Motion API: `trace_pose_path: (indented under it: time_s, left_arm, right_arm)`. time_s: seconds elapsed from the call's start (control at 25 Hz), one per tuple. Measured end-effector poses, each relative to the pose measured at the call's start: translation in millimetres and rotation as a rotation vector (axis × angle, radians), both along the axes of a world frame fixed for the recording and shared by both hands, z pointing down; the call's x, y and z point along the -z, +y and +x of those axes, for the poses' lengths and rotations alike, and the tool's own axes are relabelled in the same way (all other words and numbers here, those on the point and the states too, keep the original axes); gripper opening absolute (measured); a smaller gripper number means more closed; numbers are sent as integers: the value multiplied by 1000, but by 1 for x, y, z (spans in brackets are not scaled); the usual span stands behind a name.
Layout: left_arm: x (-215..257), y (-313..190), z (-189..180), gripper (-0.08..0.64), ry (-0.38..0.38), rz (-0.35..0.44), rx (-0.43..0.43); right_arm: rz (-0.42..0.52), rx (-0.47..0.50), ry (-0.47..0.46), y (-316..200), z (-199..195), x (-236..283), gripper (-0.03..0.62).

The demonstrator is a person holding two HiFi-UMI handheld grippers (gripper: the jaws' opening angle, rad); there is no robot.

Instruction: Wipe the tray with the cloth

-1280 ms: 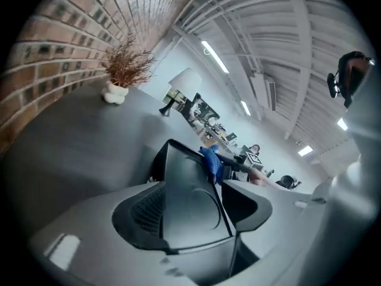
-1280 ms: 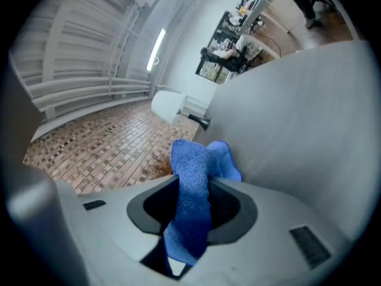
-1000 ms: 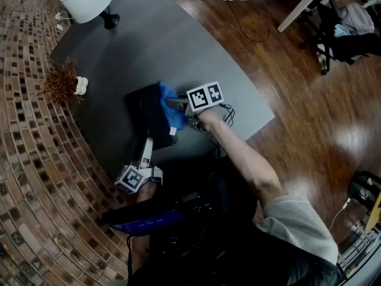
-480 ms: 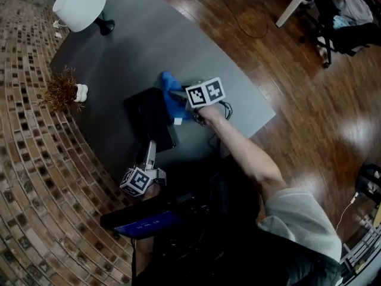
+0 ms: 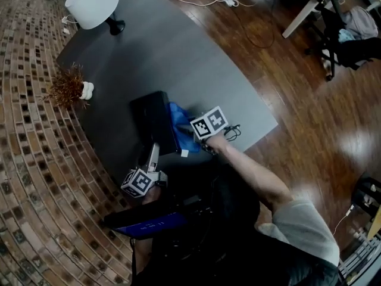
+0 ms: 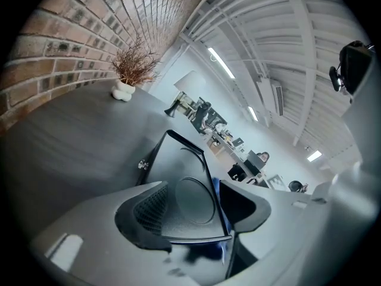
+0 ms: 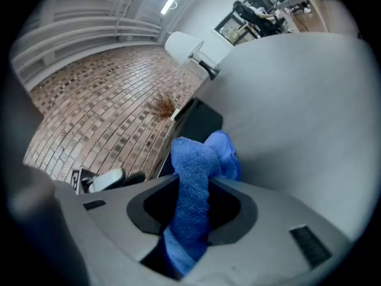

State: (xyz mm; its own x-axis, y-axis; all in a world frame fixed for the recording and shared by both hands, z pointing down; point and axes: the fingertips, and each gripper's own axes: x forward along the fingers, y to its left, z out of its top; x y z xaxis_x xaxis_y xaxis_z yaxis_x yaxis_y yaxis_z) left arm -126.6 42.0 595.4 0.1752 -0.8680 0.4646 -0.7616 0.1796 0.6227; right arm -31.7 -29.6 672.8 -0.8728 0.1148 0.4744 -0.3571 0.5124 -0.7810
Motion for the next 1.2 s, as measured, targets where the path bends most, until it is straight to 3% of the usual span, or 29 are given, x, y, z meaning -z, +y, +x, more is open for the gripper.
trace_pose_path:
  time_s: [0.08, 0.16, 0.24, 0.32, 0.4, 0.48, 0.52, 0.6, 0.68, 0.8, 0.96, 1.04, 1.12, 1.2]
  left_arm:
    - [-1, 0, -2, 250, -7, 3, 10]
    - [-1, 1, -2, 250, 3, 14, 22]
    - [8, 6, -2, 250, 45, 47, 51]
    - [23, 16, -9, 238, 101, 83, 122]
    - [31, 32, -22, 236, 167, 84, 252]
    - [19, 53, -33, 246, 328, 61, 445]
    - [7, 60, -35, 265, 439, 56, 545]
    - [-10, 64, -36, 282, 630, 88, 698]
    - [-15, 64, -38, 278, 711, 139, 786]
    - [-15, 68, -41, 270, 728, 185, 838]
    - [-15, 69, -60, 265, 733, 235, 949]
    - [-20, 65, -84, 266, 666, 227, 996]
    - [-26, 55, -113, 273, 550, 187, 934]
    - [-22, 31, -128, 267, 472, 124, 766]
  right_arm:
    - [-57, 29, -1, 53, 16, 0, 130]
    - [-122, 125, 9, 101, 31, 0, 130]
    - [-120, 219, 27, 117, 44, 4, 130]
    - [-3, 173, 48, 65, 49, 14, 130]
    - [181, 19, 52, -36, 41, 37, 130]
    - [356, -69, 37, -130, 10, 65, 130]
    - [417, -55, 33, -162, -12, 73, 130]
    - [483, 62, 58, -195, -64, 74, 132]
    - [500, 250, 125, -192, -106, 55, 131]
    - [425, 473, 151, -155, -130, 21, 130]
    - [225, 454, 76, -140, -103, 18, 123]
    - [174, 428, 66, -133, -81, 20, 123]
    - [124, 347, 52, -118, -53, 21, 123]
    - [71, 201, 28, -100, -22, 22, 123]
